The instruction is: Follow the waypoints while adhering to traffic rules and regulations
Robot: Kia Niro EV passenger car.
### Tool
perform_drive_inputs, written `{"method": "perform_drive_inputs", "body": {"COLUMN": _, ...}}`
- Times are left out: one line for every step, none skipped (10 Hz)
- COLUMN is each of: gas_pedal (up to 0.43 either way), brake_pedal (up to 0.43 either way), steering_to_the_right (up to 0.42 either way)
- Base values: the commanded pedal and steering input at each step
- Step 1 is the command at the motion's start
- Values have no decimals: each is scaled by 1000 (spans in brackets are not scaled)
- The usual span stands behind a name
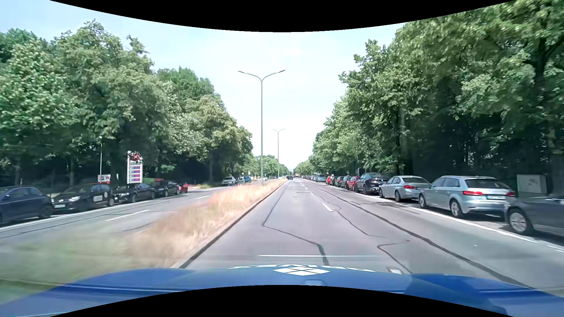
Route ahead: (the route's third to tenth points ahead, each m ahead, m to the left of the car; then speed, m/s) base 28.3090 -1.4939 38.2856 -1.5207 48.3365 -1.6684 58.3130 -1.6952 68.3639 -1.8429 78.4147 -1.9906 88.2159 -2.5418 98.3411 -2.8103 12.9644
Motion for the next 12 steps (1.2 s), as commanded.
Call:
{"method": "perform_drive_inputs", "body": {"gas_pedal": 150, "brake_pedal": 0, "steering_to_the_right": -2}}
{"method": "perform_drive_inputs", "body": {"gas_pedal": 138, "brake_pedal": 0, "steering_to_the_right": -2}}
{"method": "perform_drive_inputs", "body": {"gas_pedal": 138, "brake_pedal": 0, "steering_to_the_right": -1}}
{"method": "perform_drive_inputs", "body": {"gas_pedal": 138, "brake_pedal": 0, "steering_to_the_right": 0}}
{"method": "perform_drive_inputs", "body": {"gas_pedal": 138, "brake_pedal": 0, "steering_to_the_right": 0}}
{"method": "perform_drive_inputs", "body": {"gas_pedal": 150, "brake_pedal": 0, "steering_to_the_right": 0}}
{"method": "perform_drive_inputs", "body": {"gas_pedal": 157, "brake_pedal": 0, "steering_to_the_right": 0}}
{"method": "perform_drive_inputs", "body": {"gas_pedal": 157, "brake_pedal": 0, "steering_to_the_right": 0}}
{"method": "perform_drive_inputs", "body": {"gas_pedal": 157, "brake_pedal": 0, "steering_to_the_right": 0}}
{"method": "perform_drive_inputs", "body": {"gas_pedal": 157, "brake_pedal": 0, "steering_to_the_right": 0}}
{"method": "perform_drive_inputs", "body": {"gas_pedal": 157, "brake_pedal": 0, "steering_to_the_right": 0}}
{"method": "perform_drive_inputs", "body": {"gas_pedal": 157, "brake_pedal": 0, "steering_to_the_right": 0}}
